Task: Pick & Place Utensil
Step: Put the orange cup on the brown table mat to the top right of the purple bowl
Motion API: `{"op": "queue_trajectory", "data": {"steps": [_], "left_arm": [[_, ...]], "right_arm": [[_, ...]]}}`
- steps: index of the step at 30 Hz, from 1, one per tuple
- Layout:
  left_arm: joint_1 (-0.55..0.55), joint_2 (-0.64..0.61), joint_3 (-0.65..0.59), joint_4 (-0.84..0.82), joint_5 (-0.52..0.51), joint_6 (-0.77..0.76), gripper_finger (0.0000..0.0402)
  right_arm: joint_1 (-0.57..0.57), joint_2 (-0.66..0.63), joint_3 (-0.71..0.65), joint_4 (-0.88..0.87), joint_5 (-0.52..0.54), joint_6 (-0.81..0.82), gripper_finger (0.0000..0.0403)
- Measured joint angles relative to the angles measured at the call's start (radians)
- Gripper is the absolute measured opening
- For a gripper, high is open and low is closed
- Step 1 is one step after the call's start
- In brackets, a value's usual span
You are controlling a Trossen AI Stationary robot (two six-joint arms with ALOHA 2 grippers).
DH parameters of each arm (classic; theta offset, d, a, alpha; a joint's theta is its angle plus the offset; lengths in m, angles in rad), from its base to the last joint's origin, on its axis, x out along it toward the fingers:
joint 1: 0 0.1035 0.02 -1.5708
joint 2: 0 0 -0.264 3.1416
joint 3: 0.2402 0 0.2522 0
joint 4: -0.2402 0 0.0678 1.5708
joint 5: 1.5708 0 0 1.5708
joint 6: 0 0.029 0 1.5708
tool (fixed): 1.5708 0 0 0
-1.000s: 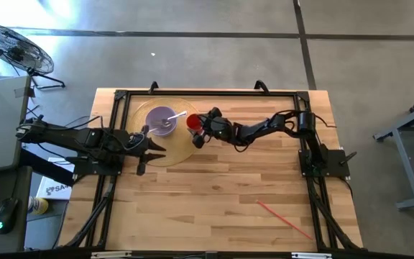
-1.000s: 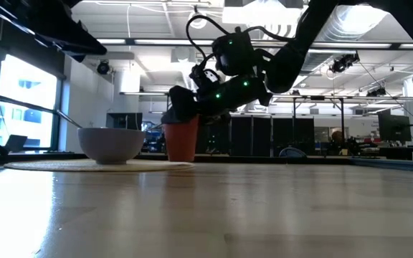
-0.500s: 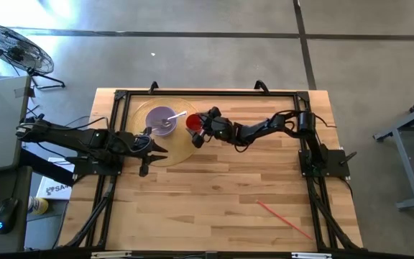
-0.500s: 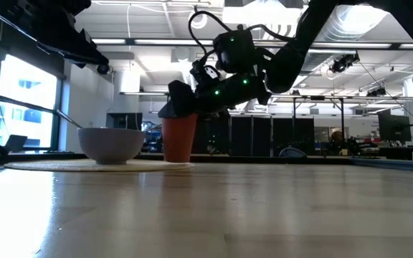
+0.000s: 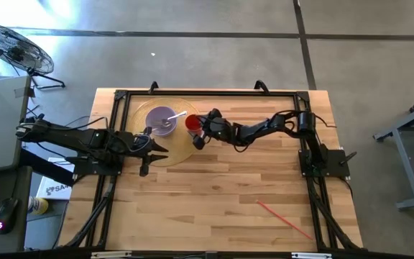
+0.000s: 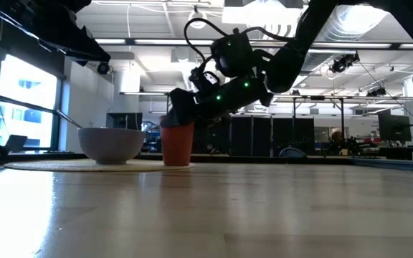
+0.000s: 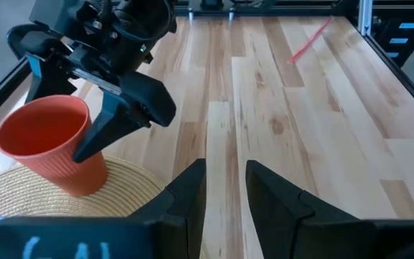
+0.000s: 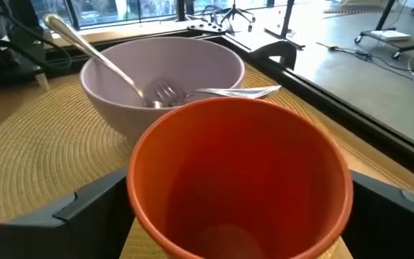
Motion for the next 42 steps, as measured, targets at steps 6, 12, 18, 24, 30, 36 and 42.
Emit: {"op": "queue_trajectory", "data": {"steps": [6,12,18,24,30,36,42], "left_arm": [[0.000,0.000,0.000,0.000,-0.063,-0.006,0.0097],[0.000,0.055,0.000,0.012,-0.142,-0.024,0.0097],[0.000,0.164,0.000,0.086,-0.143,-0.001,0.0097],[0.000,0.263,-0.001,0.228,-0.147,0.109,0.0097],[0.035,0.313,0.022,0.312,-0.127,0.137,0.0097],[0.190,0.378,0.081,0.304,0.053,0.128,0.0097],[0.344,0.476,0.126,0.317,0.179,0.130,0.0143]], "right_arm": [[-0.002,0.000,0.000,-0.080,-0.009,0.026,0.0399],[0.000,0.000,0.000,-0.154,-0.009,0.007,0.0399],[0.003,-0.033,0.000,-0.270,-0.012,0.000,0.0399],[0.045,-0.107,0.000,-0.436,-0.003,0.000,0.0399],[0.153,-0.147,0.000,-0.512,0.067,0.001,0.0398],[0.269,-0.151,0.000,-0.500,0.147,0.021,0.0394],[0.323,-0.151,0.000,-0.479,0.178,0.017,0.0393]]}}
